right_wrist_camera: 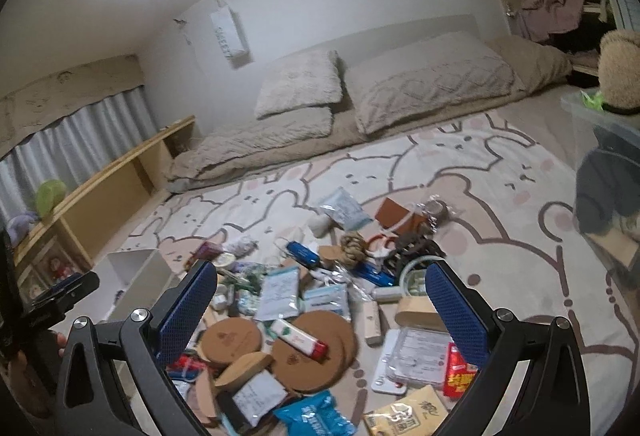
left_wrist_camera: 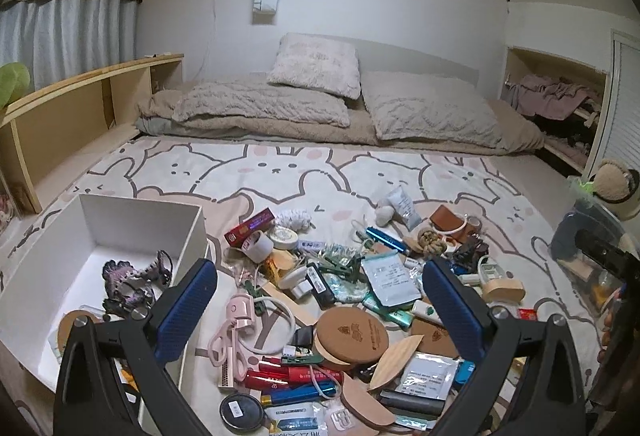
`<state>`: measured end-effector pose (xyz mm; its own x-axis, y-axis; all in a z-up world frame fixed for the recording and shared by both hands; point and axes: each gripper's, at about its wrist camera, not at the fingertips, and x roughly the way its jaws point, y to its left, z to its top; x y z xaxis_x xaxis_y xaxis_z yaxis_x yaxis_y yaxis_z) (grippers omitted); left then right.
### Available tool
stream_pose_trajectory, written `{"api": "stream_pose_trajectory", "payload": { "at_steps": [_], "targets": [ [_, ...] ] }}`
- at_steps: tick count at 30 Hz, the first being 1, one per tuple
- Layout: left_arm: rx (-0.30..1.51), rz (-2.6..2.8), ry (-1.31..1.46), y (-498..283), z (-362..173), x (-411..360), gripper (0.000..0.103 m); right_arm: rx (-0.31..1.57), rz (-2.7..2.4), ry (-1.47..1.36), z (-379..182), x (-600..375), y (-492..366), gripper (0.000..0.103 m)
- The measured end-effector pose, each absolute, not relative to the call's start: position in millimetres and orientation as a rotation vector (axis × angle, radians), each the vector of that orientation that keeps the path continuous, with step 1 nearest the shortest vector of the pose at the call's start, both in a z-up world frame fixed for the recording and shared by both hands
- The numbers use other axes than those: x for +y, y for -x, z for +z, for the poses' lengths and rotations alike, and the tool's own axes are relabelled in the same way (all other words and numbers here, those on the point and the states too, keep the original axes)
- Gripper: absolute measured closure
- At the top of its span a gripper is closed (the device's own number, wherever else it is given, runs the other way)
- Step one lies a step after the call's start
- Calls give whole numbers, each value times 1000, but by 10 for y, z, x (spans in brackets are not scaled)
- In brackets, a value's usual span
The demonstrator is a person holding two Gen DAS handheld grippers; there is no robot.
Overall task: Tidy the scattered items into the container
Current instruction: 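Move both tools forward over the scattered item pile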
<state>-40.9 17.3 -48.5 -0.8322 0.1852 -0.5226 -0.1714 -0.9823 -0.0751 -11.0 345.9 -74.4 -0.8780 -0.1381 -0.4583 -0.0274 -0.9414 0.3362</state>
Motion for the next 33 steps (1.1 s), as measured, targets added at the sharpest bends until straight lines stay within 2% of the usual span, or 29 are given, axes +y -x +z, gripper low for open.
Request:
{"api": "stream_pose_trajectory", "payload": {
  "at_steps": [20,33],
  "targets": [
    [-57,2725,976,651,-1235,471,0,-576,-2957,-896,-1166,3675,272,0],
    [-47,2521,1035,550,-1335,526,0,-645,-2964,-941,-1343,3823,339,0]
  ]
}}
